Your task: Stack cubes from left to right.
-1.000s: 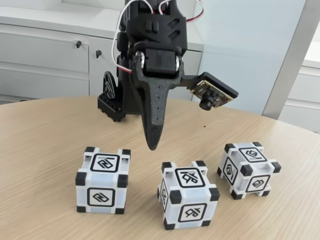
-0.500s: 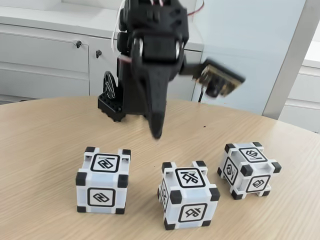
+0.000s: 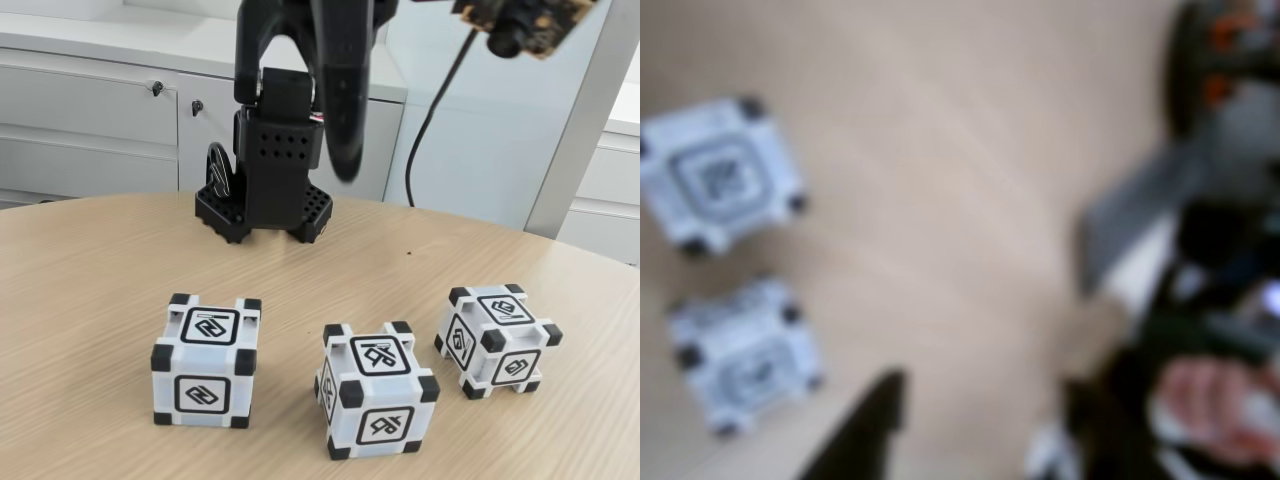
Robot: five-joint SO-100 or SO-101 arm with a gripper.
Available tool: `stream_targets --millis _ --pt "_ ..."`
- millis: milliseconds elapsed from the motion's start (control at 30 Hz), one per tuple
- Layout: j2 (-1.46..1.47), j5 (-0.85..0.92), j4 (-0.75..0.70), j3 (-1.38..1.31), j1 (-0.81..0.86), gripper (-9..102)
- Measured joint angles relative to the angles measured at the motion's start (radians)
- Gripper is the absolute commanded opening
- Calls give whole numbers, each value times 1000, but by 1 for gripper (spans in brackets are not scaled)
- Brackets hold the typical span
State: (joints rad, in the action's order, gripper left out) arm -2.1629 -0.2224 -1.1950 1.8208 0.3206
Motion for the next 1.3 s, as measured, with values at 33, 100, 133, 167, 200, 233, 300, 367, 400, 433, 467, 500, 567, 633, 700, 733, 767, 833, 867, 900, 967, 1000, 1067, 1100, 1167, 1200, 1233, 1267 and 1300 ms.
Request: stream_targets --millis 33,100,133,167,200,233,300,367,400,433,467,500,567,633,700,733,767,833,867,900,967,1000,1067,1100,1167,1200,1233,1267,1300 --pt "61 -12 -40 -48 -5 27" --pt "161 -43 -126 -132 -31 30" --pt "201 -60 -166 -172 -61 32" --pt "233 -81 -201 -206 -98 33" --pt "259 -104 -233 -235 -143 33" --pt "281 -127 -256 -259 -186 34" --pt "296 -173 -288 -290 -272 36" --pt "296 -233 -302 -304 -365 36" --pt "296 -268 -305 -307 -420 36" --pt "299 -304 -305 -308 -482 36" --pt "305 -336 -305 -308 -534 36" --pt "307 -365 -305 -308 -577 36" --pt "307 -402 -305 -308 -644 37" --pt "308 -420 -305 -308 -703 37" --pt "310 -434 -304 -308 -729 38" --pt "313 -440 -304 -308 -729 38" --pt "313 -443 -304 -308 -729 38" --pt "318 -445 -304 -308 -730 38" --pt "327 -448 -304 -310 -732 38" --pt "345 -448 -304 -310 -732 38" --pt "400 -448 -304 -310 -732 38" --pt "433 -448 -304 -310 -732 38" --pt "505 -445 -304 -310 -732 38" --pt "541 -440 -304 -310 -732 38" --pt "606 -425 -304 -310 -732 38" --pt "635 -416 -302 -310 -732 38" --pt "661 -407 -302 -310 -732 38" --pt "684 -396 -302 -310 -730 38" --pt "704 -385 -302 -310 -730 38"
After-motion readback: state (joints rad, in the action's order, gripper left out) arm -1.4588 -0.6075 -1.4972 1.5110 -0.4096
